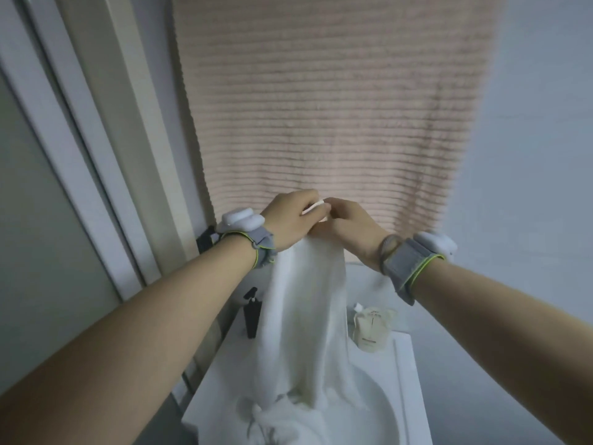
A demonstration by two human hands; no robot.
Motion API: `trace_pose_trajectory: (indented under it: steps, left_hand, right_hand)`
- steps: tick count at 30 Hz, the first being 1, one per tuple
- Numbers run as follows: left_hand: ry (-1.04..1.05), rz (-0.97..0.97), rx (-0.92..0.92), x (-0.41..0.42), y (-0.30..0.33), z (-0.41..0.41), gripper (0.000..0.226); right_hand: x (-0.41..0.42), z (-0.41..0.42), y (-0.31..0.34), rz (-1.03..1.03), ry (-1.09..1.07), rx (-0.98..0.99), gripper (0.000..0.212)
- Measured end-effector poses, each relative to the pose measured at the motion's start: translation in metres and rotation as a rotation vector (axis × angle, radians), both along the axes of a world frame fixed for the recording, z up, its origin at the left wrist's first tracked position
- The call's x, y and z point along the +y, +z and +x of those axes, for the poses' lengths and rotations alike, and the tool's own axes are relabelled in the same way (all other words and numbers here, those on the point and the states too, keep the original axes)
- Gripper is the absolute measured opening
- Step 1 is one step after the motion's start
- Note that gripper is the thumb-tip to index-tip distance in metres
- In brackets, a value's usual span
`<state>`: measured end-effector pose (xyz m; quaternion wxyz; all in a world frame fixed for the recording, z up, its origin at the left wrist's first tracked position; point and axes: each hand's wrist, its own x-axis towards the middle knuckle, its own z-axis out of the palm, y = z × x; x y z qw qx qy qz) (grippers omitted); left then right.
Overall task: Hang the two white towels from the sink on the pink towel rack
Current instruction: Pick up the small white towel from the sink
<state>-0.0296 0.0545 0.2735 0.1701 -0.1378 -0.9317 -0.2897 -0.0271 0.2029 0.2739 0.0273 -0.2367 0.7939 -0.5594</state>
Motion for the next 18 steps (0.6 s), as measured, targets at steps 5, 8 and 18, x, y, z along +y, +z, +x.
trace_pose_trajectory:
  steps: [5, 8, 18]
  left_hand:
    - [0.032, 0.122, -0.047, 0.000, -0.010, -0.003, 0.052]
    - [-0.066, 0.102, -0.270, -0.001, -0.029, -0.003, 0.048]
    - [-0.005, 0.025, -0.130, 0.011, -0.018, -0.002, 0.021]
  right_hand:
    - [0.018, -0.010, 0.007, -0.002, -0.111, 0.050, 0.016]
    - [0.027, -0.014, 0.019, -0.120, -0.242, 0.052, 0.012]
    - [0.079, -0.014, 0.037, 0.679, -0.437, 0.386, 0.022]
